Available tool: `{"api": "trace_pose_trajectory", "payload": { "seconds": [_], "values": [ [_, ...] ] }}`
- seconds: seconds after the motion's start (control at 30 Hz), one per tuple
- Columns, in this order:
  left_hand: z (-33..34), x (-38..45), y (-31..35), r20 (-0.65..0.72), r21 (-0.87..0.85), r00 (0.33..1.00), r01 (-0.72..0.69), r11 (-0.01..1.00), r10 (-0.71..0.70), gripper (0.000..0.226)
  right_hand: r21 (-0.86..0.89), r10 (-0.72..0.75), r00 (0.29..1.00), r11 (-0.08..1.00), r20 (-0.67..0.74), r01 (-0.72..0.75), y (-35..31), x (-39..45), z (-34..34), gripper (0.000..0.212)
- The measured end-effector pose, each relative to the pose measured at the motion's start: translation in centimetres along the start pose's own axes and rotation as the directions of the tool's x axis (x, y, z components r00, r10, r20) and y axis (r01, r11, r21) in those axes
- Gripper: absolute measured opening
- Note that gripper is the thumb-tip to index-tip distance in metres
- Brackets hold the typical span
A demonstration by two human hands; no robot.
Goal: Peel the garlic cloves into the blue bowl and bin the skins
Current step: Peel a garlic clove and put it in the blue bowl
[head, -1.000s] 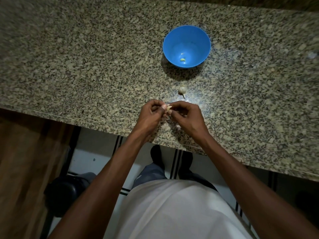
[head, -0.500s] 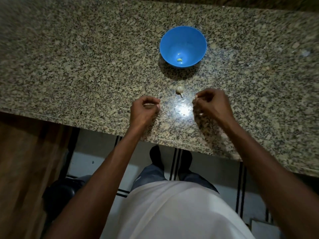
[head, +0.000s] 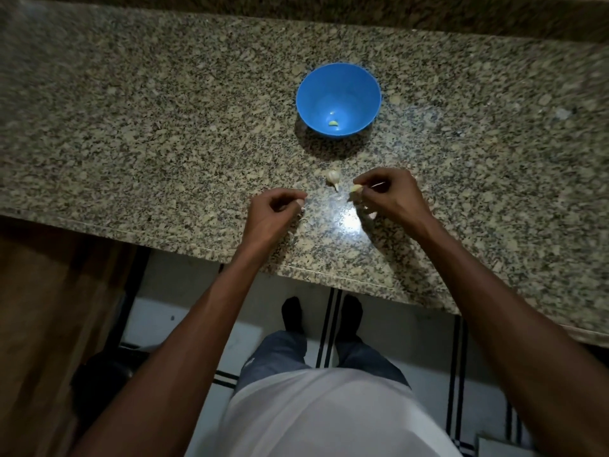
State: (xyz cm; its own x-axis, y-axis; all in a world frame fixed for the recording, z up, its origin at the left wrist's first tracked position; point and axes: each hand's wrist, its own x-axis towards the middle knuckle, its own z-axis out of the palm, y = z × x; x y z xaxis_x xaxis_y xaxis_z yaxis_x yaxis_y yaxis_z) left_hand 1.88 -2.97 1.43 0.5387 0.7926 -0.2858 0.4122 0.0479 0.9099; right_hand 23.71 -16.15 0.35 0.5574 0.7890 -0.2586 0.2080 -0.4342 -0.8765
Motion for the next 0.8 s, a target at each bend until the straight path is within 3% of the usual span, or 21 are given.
{"api": "trace_pose_trajectory", "payload": {
  "seconds": [0.13, 0.27, 0.5, 0.8],
  "values": [
    [1.3, -0.4, 1.7, 0.076, -0.066, 0.996, -0.051, 0.997, 0.056, 0.017, 0.128, -0.028, 1.000, 0.991, -0.005, 0.029, -1.5, -2.3, 1.5, 0.020],
    [1.2, -0.1, 1.9, 0.124, -0.070, 0.988, -0.081, 0.994, 0.090, 0.024, 0.148, -0.039, 0.999, 0.988, -0.016, 0.041, -2.8, -3.7, 2.8, 0.023],
    [-0.5, -0.1, 0.9, 0.319, -0.103, 0.946, -0.023, 0.994, 0.055, 0.024, 0.003, -0.102, 0.995, 0.995, -0.007, 0.102, -4.0, -4.5, 3.7, 0.029],
    [-1.6, 0.0, 0.2, 0.375, 0.013, 0.926, -0.038, 0.999, 0.030, 0.019, -0.202, -0.219, 0.973, 0.952, 0.075, 0.230, -5.5, -5.3, 4.3, 0.044]
  ]
}}
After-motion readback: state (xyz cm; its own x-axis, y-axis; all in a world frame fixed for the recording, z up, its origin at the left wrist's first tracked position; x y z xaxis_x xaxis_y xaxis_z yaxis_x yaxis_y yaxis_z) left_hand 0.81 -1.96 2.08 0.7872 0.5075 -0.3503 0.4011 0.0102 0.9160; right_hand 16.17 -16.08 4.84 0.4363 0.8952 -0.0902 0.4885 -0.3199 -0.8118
